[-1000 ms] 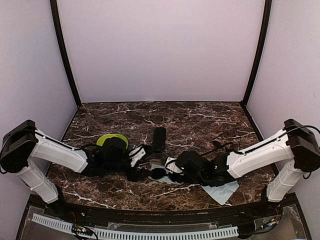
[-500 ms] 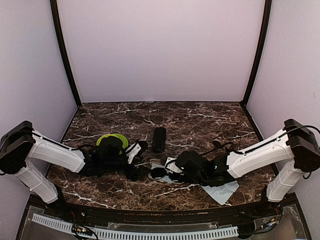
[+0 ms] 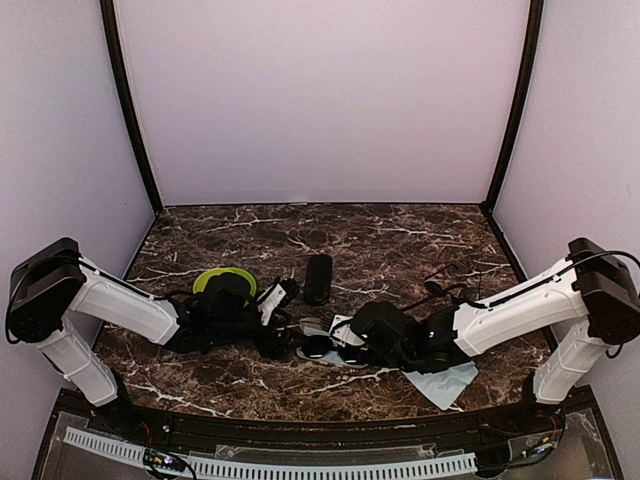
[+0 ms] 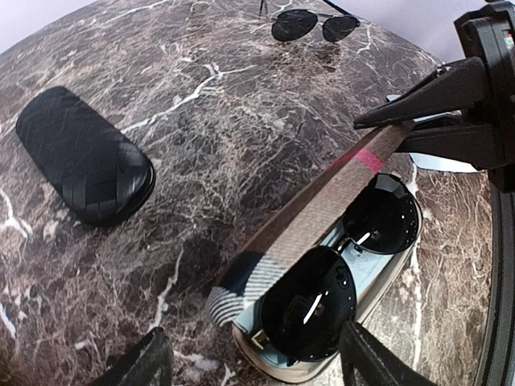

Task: Organize the sunglasses
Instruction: Adjust the sunglasses in the sunglasses case, then pass from the right arm to the left

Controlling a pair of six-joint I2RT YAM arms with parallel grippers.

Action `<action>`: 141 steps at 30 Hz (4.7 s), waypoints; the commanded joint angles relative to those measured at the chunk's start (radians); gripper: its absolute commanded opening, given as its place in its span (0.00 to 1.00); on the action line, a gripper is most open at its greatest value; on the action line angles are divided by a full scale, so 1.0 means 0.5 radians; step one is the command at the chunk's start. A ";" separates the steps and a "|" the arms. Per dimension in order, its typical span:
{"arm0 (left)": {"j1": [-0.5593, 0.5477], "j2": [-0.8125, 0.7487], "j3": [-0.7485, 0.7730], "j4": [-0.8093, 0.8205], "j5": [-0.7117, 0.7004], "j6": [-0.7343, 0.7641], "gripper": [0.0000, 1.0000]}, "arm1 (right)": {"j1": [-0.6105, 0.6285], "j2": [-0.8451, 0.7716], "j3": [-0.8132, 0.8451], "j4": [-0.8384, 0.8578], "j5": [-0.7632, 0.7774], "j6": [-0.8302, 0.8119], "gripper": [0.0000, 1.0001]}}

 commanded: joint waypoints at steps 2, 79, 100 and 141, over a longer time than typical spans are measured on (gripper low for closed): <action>0.010 -0.079 0.104 -0.146 0.087 0.366 0.71 | 0.021 -0.025 0.017 0.102 -0.011 -0.033 0.00; -0.060 -0.050 0.383 -0.572 -0.012 1.297 0.11 | 0.014 -0.111 -0.003 0.192 -0.038 -0.023 0.21; -0.175 -0.158 0.150 -0.217 -0.456 1.311 0.10 | -0.054 -0.439 -0.133 0.211 -0.136 0.397 0.56; -0.270 -0.089 0.104 -0.055 -0.685 1.192 0.11 | -0.160 -0.102 -0.211 0.260 -0.287 1.041 0.58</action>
